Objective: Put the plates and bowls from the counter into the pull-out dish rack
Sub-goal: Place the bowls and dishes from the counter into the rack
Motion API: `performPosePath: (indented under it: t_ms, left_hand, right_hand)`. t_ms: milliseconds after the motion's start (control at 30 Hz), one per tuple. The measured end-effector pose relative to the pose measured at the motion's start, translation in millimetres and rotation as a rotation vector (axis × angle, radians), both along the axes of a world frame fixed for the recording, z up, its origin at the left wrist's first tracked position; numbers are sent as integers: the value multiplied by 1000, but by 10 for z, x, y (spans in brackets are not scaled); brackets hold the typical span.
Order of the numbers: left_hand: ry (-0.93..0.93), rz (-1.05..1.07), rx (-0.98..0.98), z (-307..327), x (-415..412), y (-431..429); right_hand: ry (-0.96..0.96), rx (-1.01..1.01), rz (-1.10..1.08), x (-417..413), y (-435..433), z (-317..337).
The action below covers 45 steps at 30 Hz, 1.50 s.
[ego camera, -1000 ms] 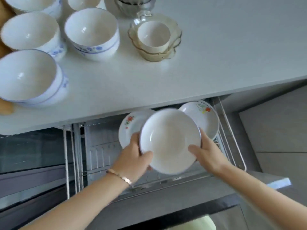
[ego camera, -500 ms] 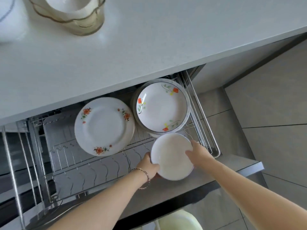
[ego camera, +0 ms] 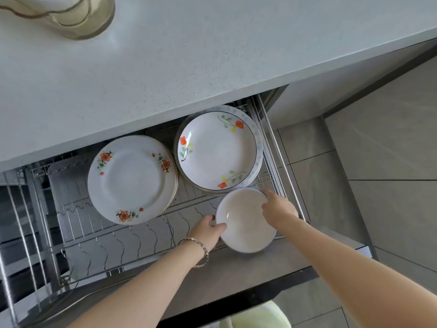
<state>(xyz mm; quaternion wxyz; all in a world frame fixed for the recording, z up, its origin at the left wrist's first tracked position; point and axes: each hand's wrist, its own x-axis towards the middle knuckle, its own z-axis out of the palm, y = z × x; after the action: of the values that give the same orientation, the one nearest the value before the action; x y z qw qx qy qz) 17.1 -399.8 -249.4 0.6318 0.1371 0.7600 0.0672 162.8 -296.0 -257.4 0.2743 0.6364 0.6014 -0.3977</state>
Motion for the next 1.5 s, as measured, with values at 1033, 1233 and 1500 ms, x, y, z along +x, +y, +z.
performPosePath:
  t_ms: [1033,1233,1500]
  left_hand:
    - [-176,792,-278,-491,90,746]
    - [-45,1054,-170,-769,141,752]
    - [-109,1107,-87,-792,85,848]
  right_hand:
    - [-17,80,-17,259,214,-34]
    - [-34,102,-29,260,190,-47]
    - [-48,100,-75,226,149,-192]
